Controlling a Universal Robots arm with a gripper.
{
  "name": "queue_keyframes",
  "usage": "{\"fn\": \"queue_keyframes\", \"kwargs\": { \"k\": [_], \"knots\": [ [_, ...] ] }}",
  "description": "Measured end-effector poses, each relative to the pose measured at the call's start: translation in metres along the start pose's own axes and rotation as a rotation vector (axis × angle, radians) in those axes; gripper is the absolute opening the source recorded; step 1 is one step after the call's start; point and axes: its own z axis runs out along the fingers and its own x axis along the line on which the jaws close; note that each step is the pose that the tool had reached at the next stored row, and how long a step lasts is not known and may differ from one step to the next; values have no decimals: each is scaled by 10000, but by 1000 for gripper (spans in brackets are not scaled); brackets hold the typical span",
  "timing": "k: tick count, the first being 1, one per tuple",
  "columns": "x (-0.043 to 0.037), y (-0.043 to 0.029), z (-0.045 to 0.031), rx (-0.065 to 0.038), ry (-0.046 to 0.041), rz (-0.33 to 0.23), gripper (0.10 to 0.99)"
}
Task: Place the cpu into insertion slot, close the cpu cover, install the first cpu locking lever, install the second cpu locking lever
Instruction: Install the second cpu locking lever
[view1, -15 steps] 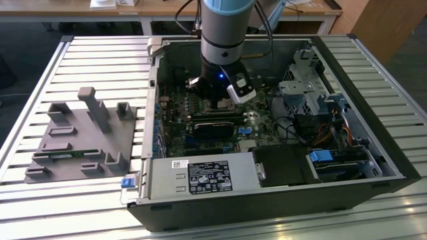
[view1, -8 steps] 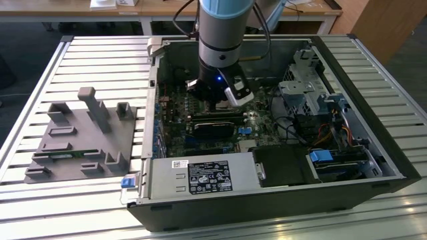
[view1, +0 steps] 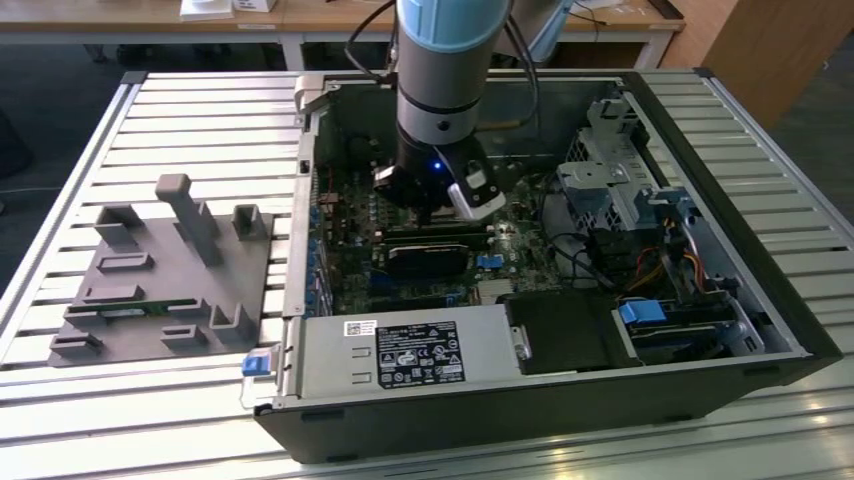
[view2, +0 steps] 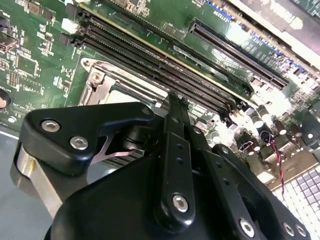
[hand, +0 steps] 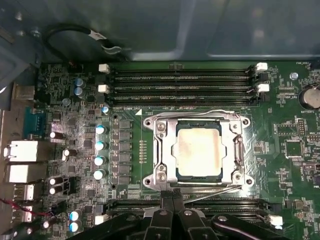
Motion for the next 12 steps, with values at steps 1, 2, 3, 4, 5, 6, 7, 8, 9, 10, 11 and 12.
{"fn": "queue_keyframes", "kwargs": {
  "k": [1, 2, 3, 4, 5, 6, 7, 8, 9, 10, 11, 12],
  "knots": [
    [2, -15, -1, -15, 1, -1, 106],
    [5, -32, -3, -29, 1, 0, 106],
    [9, -49, -4, -43, 1, 0, 106],
    [13, -65, -6, -60, 1, 0, 106],
    [20, -77, -7, -80, 1, 0, 106],
    [26, -84, -8, -105, 1, 0, 106],
    [32, -89, -8, -141, 0, 0, 106],
    [38, -91, -6, -183, -1, -2, 106],
    [46, -94, -2, -227, -2, -3, 106],
    [50, -97, 6, -278, -4, -4, 106],
    [52, -99, 17, -319, -5, -5, 106],
    [52, -100, 30, -353, -5, -5, 106]
  ]
}}
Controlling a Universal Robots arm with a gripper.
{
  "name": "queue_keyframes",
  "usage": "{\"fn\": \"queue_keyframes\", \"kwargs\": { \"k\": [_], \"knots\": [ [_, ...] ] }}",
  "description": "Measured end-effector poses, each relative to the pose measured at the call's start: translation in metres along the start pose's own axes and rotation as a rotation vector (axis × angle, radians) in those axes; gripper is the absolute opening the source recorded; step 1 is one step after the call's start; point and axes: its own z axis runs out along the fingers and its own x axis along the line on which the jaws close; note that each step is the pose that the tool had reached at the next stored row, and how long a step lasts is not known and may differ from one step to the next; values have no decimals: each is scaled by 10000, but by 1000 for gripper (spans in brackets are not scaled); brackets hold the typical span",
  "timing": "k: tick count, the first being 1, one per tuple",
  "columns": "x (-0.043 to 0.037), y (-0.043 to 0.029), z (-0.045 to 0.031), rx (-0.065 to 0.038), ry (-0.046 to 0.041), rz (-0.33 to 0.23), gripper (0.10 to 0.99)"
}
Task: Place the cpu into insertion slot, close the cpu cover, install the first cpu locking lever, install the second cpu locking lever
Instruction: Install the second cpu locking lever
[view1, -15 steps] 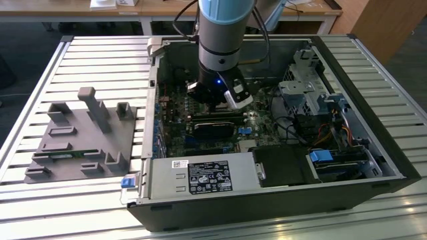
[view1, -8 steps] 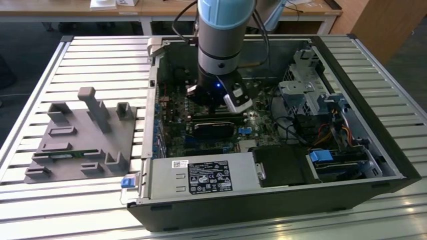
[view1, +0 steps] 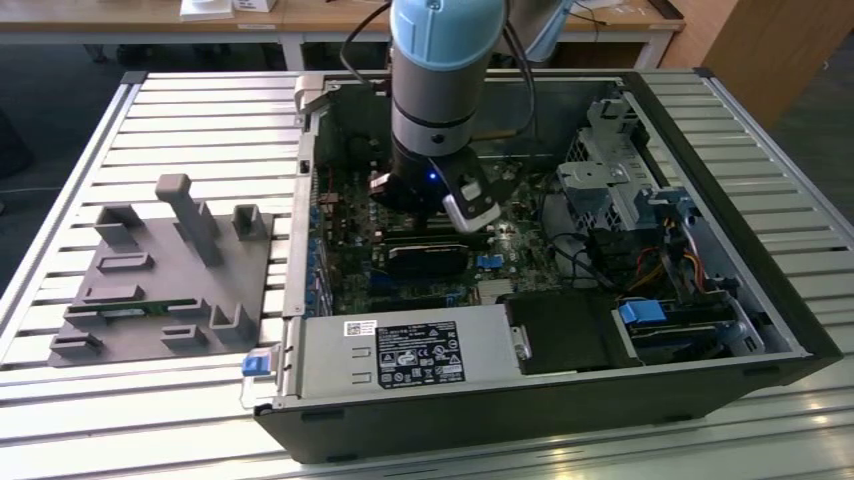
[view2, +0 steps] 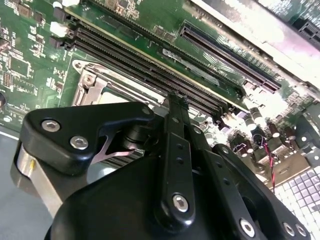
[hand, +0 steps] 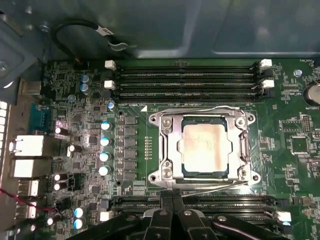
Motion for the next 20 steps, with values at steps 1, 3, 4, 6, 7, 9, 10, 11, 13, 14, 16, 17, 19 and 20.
{"fn": "queue_keyframes", "kwargs": {
  "k": [1, 3, 4, 6, 7, 9, 10, 11, 13, 14, 16, 17, 19, 20],
  "knots": [
    [0, -3, 13, -29, 0, 0, 106],
    [1, -8, 38, -60, 1, -1, 106],
    [4, -10, 48, -69, 0, -1, 106],
    [10, -15, 58, -105, 4, -2, 106],
    [12, -17, 62, -131, 5, -3, 106],
    [14, -22, 67, -167, 4, -1, 106],
    [18, -24, 70, -178, 4, -2, 106],
    [30, -26, 72, -191, 4, -4, 106],
    [50, -33, 76, -217, 5, -7, 106],
    [55, -36, 81, -235, 5, -10, 106],
    [62, -39, 92, -295, 8, -14, 106],
    [65, -40, 98, -336, 9, -16, 106],
    [68, -43, 113, -407, 10, -18, 106],
    [70, -44, 120, -435, 11, -19, 106]
  ]
}}
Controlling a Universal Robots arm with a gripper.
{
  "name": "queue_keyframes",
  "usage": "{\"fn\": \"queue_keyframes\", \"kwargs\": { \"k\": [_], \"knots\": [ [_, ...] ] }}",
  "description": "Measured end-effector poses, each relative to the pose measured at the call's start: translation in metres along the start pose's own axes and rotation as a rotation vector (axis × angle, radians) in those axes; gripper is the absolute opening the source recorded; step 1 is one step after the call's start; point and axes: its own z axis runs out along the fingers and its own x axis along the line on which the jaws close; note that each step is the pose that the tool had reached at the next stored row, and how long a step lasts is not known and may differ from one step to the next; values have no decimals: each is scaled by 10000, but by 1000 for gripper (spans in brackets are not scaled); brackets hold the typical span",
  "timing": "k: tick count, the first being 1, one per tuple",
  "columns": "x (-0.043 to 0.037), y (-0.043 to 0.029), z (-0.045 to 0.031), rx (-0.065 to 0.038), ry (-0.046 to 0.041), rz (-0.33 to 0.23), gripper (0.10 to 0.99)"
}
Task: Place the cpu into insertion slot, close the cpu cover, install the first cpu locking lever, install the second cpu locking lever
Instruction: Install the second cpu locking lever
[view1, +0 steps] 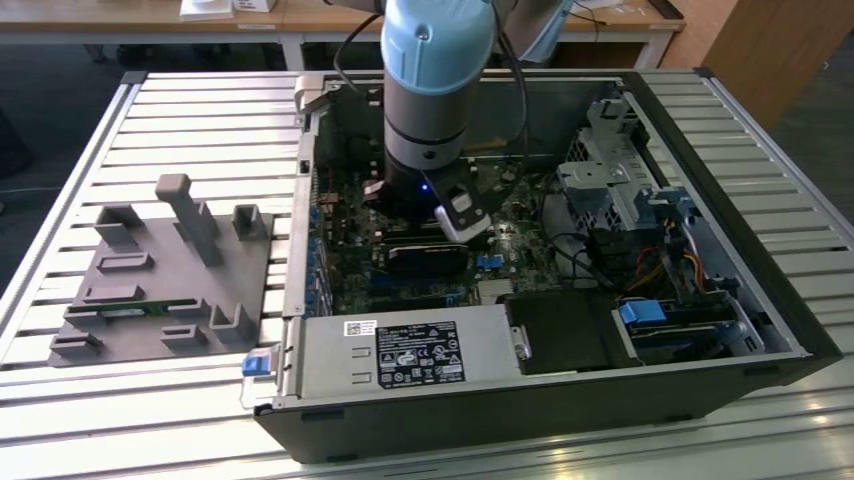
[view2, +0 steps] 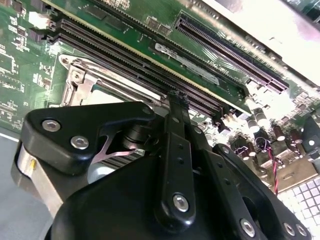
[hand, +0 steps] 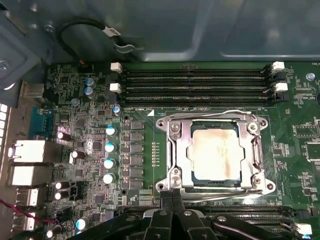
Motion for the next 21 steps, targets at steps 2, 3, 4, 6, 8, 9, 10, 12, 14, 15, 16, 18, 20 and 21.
{"fn": "queue_keyframes", "kwargs": {
  "k": [2, 3, 4, 6, 8, 9, 10, 12, 14, 15, 16, 18, 20, 21],
  "knots": [
    [4, -4, 10, -55, 3, -3, 106],
    [7, -5, 14, -85, 4, -4, 106],
    [11, -5, 17, -124, 6, -7, 106],
    [17, -7, 22, -213, 10, -13, 106],
    [22, -8, 27, -293, 12, -15, 106],
    [25, -9, 30, -331, 13, -17, 106],
    [27, -9, 32, -367, 14, -18, 106],
    [35, -11, 37, -437, 17, -23, 106],
    [40, -12, 42, -488, 19, -29, 106],
    [41, -12, 45, -506, 20, -30, 106],
    [43, -13, 48, -521, 20, -31, 106],
    [48, -13, 55, -539, 21, -31, 106],
    [53, -12, 62, -551, 23, -34, 106],
    [55, -11, 65, -557, 24, -34, 106]
  ]
}}
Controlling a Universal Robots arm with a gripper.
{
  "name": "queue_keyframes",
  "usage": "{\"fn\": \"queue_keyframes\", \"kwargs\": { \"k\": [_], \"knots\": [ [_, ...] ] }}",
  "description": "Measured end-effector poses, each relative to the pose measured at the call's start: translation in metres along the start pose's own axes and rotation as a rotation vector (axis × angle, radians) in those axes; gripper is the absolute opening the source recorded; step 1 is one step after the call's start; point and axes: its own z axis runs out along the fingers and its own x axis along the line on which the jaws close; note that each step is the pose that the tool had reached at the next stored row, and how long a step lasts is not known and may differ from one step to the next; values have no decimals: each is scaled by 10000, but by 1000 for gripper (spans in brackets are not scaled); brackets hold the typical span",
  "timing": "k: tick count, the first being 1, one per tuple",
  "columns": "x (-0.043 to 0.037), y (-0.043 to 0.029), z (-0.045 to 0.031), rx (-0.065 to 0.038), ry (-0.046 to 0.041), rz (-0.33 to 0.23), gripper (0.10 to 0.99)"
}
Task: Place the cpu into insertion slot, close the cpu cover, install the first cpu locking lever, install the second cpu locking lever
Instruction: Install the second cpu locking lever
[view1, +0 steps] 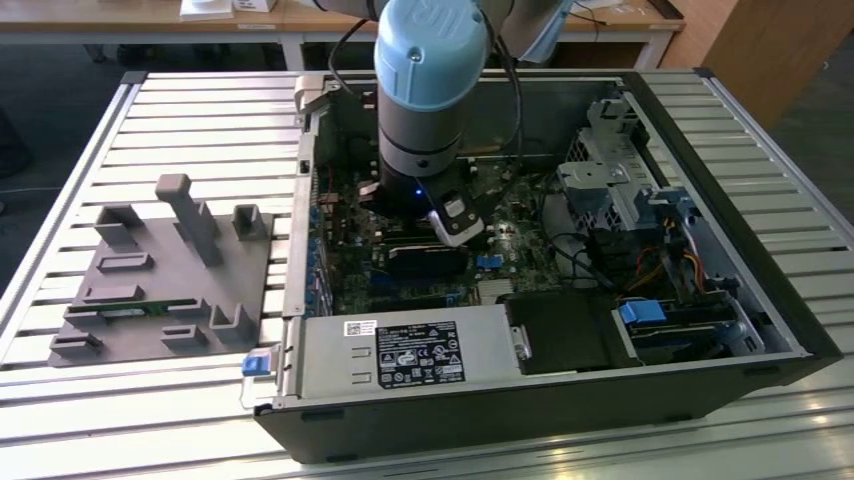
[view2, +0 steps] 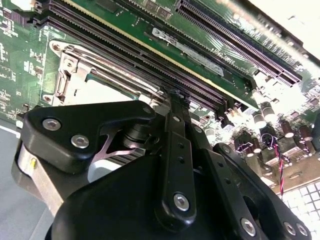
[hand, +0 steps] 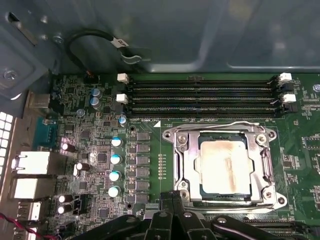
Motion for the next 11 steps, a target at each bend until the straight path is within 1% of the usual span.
{"fn": "queue_keyframes", "kwargs": {
  "k": [7, 11],
  "knots": [
    [4, 7, 15, -30, 2, -7, 106],
    [5, 10, 9, -35, -1, -8, 106]
  ]
}}
